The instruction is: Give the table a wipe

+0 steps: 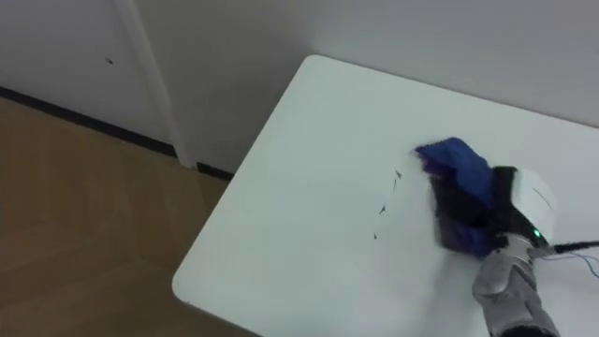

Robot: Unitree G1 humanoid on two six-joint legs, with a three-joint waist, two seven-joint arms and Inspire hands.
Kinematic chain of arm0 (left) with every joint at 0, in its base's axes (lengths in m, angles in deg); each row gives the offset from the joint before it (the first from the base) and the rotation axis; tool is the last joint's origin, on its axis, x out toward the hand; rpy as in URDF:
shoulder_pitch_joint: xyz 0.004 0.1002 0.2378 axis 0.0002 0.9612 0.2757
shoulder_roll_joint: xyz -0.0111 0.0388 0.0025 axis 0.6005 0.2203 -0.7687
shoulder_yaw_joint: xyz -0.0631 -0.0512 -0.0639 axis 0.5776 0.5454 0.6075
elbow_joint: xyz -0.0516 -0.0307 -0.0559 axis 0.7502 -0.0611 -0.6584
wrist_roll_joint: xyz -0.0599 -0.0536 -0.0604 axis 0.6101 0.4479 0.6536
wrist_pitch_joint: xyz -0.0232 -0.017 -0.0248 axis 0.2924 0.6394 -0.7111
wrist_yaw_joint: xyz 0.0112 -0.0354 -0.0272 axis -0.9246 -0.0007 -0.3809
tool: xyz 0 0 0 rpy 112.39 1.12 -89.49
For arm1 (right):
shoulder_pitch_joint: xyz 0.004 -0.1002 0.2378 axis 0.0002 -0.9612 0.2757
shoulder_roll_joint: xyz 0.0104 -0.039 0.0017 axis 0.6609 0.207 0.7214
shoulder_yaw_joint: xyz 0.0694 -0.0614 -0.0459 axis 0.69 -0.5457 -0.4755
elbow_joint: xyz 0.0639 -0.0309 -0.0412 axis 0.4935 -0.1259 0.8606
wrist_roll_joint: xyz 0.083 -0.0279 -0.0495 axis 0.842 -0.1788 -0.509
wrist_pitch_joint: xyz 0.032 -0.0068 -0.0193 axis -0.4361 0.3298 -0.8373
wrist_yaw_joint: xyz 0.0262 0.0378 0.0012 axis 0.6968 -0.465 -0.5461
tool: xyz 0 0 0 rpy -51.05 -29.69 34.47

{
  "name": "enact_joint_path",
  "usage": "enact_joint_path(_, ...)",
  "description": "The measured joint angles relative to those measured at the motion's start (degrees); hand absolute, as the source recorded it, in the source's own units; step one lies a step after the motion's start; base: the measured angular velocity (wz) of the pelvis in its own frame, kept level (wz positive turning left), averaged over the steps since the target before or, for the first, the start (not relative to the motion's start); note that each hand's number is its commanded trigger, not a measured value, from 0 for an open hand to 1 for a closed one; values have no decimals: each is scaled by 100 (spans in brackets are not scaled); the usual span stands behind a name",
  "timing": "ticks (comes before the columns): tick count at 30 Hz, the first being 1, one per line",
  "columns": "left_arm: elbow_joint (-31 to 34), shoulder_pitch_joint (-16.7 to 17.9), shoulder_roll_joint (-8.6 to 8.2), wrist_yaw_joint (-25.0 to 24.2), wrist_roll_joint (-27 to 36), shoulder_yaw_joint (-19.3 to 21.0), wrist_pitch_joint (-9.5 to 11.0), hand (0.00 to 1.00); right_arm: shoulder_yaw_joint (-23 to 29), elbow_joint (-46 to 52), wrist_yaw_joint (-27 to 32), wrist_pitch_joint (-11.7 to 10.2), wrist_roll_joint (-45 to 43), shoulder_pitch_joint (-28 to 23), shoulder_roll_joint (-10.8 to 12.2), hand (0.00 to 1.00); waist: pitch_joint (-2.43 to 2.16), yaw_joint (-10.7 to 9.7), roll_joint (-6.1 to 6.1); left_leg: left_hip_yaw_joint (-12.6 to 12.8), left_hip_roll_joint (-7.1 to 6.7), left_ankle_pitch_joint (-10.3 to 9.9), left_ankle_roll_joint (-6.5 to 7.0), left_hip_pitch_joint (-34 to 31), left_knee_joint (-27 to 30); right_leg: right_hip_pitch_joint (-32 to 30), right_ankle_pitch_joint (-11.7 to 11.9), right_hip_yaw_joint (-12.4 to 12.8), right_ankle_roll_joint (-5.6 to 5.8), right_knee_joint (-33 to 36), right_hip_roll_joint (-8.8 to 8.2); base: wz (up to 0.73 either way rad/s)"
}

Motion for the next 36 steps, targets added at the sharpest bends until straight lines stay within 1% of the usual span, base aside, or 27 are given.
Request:
enact_joint_path(1,23,47,-1,-1,-20,143,0,0,178,-14,2,0,32,-192,-1,100,-20,-25,-38,0,-17,0,0,83,-12,112,-4,-7,6,-70,-6,9)
enact_joint_path(2,47,61,-3,0,-22,204,0,0,267,-18,4,0,51,-276,-7,100,-11,-42,-58,6,-25,0,0,120,-15,159,-17,-4,28,-77,-17,13)
enact_joint_path(3,120,113,-9,2,-34,312,3,0,429,-22,4,-6,67,-430,-17,100,-29,-105,-93,22,-40,0,0,131,-11,187,-38,-5,63,-68,-35,9)
enact_joint_path(4,172,135,-27,4,-30,403,13,0,529,-21,12,-23,98,-550,-37,100,-31,-150,-108,62,-41,0,1,130,-5,189,-41,11,67,-65,-41,4)
enact_joint_path(8,177,82,-27,30,-25,391,16,0,633,7,8,-18,83,-681,-53,100,-31,-249,-101,128,-28,-5,8,122,14,188,-43,33,79,-55,-40,-10)
enact_joint_path(10,99,-9,-76,58,-27,336,12,0,580,157,29,66,54,-730,1,100,-47,-256,-43,166,-11,-9,5,157,-7,218,-38,67,84,-50,-16,-15)
enact_joint_path(11,98,-24,-107,73,-26,324,13,0,559,218,51,110,34,-737,10,100,-40,-253,-22,179,-8,-8,4,204,-27,243,-37,91,83,-49,-10,-16)
enact_joint_path(12,85,-30,-147,106,-31,217,16,0,430,327,76,188,22,-729,12,100,-48,-237,13,212,9,-8,2,256,-29,266,-37,148,81,-23,4,-21)
enact_joint_path(14,60,-63,-174,110,-24,103,18,0,325,543,86,374,-126,-688,69,100,-26,-161,78,309,45,-7,-12,286,-29,237,-32,220,70,20,26,-27)
enact_joint_path(16,54,-96,-219,115,-28,4,16,0,166,826,120,651,-419,-642,137,100,-8,-59,94,318,57,-7,-21,285,-34,159,-34,344,45,49,58,-33)
enact_joint_path(17,49,-108,-228,110,-29,-31,14,0,115,955,88,734,-509,-642,159,100,0,-33,105,318,60,-3,-26,285,-41,135,-27,377,32,52,67,-37)
enact_joint_path(19,28,-155,-238,107,-25,-114,-11,0,-281,1547,-32,1046,-910,-641,321,100,8,117,116,273,78,6,-36,248,-81,48,14,487,-23,52,115,-41)
enact_joint_path(20,30,-172,-249,107,-25,-114,-11,0,-410,1727,-95,1112,-1069,-641,367,100,15,166,118,261,85,7,-38,228,-80,15,29,494,-35,52,125,-34)
enact_joint_path(21,32,-209,-279,107,-31,-115,-12,0,-755,2110,-225,1207,-1376,-637,422,100,35,250,145,263,95,14,-49,211,-86,-36,41,488,-45,74,132,-19)
enact_joint_path(22,30,-275,-296,107,-27,-172,-18,0,-1171,2546,-397,1272,-1533,-634,447,100,80,333,141,263,100,19,-56,184,-86,-75,41,476,-46,87,137,-10)
enact_joint_path(23,27,-300,-294,108,-27,-239,-20,0,-1361,2708,-471,1281,-1587,-608,452,100,101,386,150,263,102,21,-59,158,-83,-98,41,479,-46,83,141,0)
enact_joint_path(24,28,-329,-297,108,-25,-344,-21,0,-1770,2823,-618,1279,-1795,-410,536,100,109,483,122,258,104,30,-67,128,-85,-159,42,508,-48,75,154,0)
enact_joint_path(25,23,-376,-300,99,-14,-414,-22,0,-2077,2849,-747,1285,-1889,-156,644,100,141,552,103,244,104,33,-69,119,-80,-204,45,508,-53,68,157,5)
enact_joint_path(26,21,-397,-299,96,-1,-447,-25,0,-2169,2869,-838,1279,-1936,-58,692,100,153,567,95,235,104,33,-69,115,-81,-212,45,503,-53,61,158,8)
enact_joint_path(27,21,-400,-305,81,3,-457,-31,0,-2362,2869,-988,1271,-2009,115,748,100,152,693,90,223,102,32,-69,99,-90,-217,45,483,-52,44,155,17)
enact_joint_path(28,28,-402,-307,69,5,-462,-44,0,-2517,2859,-1109,1217,-2091,250,754,100,145,743,78,178,93,32,-69,63,-92,-229,44,432,-52,41,142,22)
enact_joint_path(30,47,-339,-307,59,3,-461,-111,0,-2535,2857,-1118,1150,-2135,252,766,100,140,743,60,45,70,34,-67,9,-90,-223,44,383,-51,36,127,36)
enact_joint_path(32,78,-195,-303,55,8,-447,-115,0,-2504,2809,-1021,1049,-2119,117,767,100,121,707,49,1,54,34,-67,50,-88,-151,44,361,-51,13,118,22)
enact_joint_path(33,111,-106,-302,49,7,-447,-122,0,-2491,2728,-893,915,-2144,-10,790,100,119,654,52,-14,42,34,-67,106,-90,-76,44,373,-50,-31,114,5)
enact_joint_path(34,112,-54,-301,34,2,-446,-133,0,-2482,2728,-766,846,-2183,-141,796,100,87,634,23,-23,29,34,-67,132,-89,-14,45,349,-49,-77,104,6)
enact_joint_path(35,115,-53,-300,32,2,-445,-134,0,-2467,2727,-695,812,-2183,-209,792,100,73,609,16,-33,30,34,-67,131,-88,-3,45,307,-48,-75,103,20)
enact_joint_path(36,131,-32,-302,32,-18,-441,-128,0,-2361,2718,-572,711,-2184,-339,790,100,69,516,11,-54,28,34,-67,126,-88,28,45,261,-48,-77,99,36)
